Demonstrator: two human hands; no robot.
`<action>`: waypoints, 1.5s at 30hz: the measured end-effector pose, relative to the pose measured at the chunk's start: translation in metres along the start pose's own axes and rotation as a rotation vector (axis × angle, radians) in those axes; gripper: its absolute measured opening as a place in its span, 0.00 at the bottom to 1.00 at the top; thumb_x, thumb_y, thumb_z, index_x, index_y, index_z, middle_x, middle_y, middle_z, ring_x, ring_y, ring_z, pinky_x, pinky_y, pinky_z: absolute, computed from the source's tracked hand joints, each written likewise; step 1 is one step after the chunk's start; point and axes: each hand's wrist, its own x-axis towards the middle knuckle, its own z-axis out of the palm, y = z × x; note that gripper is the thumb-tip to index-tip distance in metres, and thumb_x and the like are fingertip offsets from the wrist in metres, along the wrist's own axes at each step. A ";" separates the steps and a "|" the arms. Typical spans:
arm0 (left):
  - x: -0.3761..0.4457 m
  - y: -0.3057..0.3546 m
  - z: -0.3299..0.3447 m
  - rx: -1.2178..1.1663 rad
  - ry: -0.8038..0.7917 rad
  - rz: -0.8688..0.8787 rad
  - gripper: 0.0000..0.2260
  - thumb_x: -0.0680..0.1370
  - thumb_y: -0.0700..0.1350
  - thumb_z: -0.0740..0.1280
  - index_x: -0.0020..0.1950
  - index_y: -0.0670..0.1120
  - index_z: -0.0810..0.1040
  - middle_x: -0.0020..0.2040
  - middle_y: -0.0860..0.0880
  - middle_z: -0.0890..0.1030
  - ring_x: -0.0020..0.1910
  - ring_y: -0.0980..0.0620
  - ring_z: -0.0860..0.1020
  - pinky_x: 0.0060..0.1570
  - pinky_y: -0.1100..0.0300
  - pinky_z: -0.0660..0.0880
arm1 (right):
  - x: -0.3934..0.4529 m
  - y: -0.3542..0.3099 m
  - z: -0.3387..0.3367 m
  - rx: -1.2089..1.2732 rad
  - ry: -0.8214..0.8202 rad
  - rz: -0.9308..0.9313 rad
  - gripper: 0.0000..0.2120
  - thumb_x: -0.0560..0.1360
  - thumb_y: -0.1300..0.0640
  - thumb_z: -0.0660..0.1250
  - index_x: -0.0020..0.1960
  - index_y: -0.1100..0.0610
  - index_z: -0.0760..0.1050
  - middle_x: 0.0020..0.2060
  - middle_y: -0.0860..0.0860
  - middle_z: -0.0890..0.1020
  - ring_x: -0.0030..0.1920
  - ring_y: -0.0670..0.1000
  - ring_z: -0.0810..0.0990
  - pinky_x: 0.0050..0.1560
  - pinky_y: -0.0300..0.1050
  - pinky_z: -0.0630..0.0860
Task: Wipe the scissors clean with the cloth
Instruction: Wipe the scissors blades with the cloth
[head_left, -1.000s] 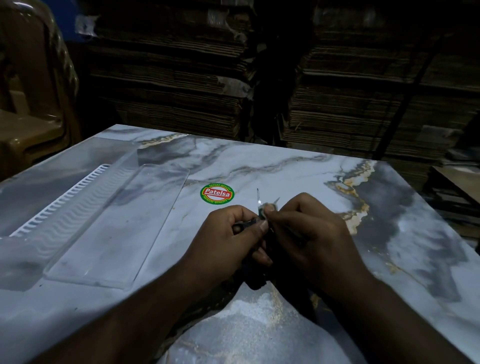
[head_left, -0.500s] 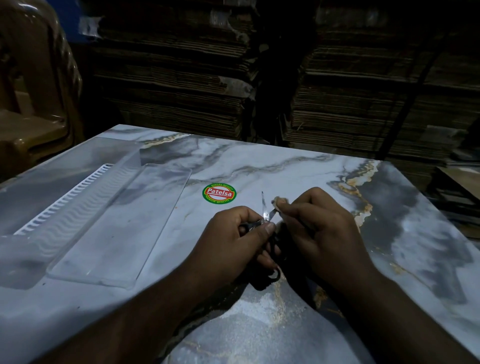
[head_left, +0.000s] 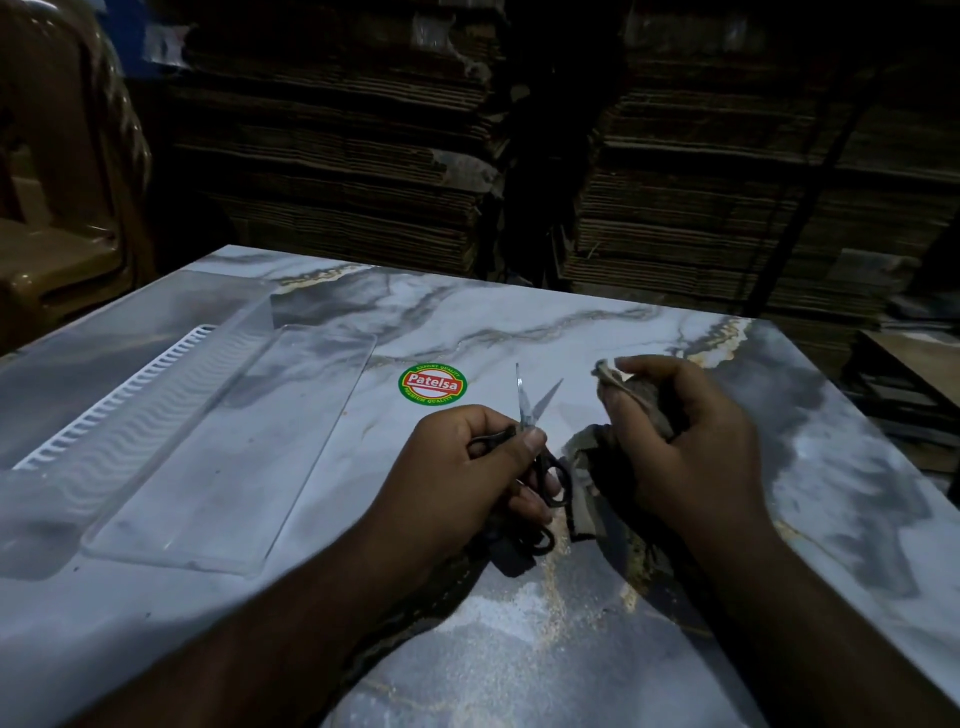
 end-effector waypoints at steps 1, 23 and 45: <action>-0.001 0.000 0.000 -0.017 0.007 -0.008 0.10 0.82 0.41 0.69 0.50 0.33 0.80 0.41 0.35 0.87 0.30 0.45 0.83 0.34 0.55 0.79 | -0.001 -0.006 0.000 -0.001 -0.019 -0.058 0.08 0.78 0.61 0.75 0.56 0.53 0.85 0.48 0.46 0.85 0.50 0.45 0.84 0.51 0.48 0.81; 0.001 0.007 0.000 -0.197 -0.038 -0.009 0.13 0.76 0.47 0.73 0.52 0.37 0.84 0.51 0.33 0.86 0.45 0.42 0.85 0.41 0.53 0.84 | -0.015 -0.029 0.013 0.240 -0.250 0.012 0.08 0.79 0.60 0.74 0.55 0.50 0.81 0.45 0.43 0.86 0.45 0.46 0.87 0.42 0.41 0.82; 0.001 0.007 0.009 -0.144 0.063 -0.004 0.15 0.83 0.47 0.66 0.47 0.36 0.82 0.36 0.40 0.84 0.34 0.43 0.85 0.37 0.51 0.84 | -0.008 -0.020 0.013 -0.088 -0.102 -0.268 0.04 0.77 0.61 0.73 0.50 0.56 0.86 0.40 0.49 0.82 0.42 0.46 0.80 0.43 0.42 0.75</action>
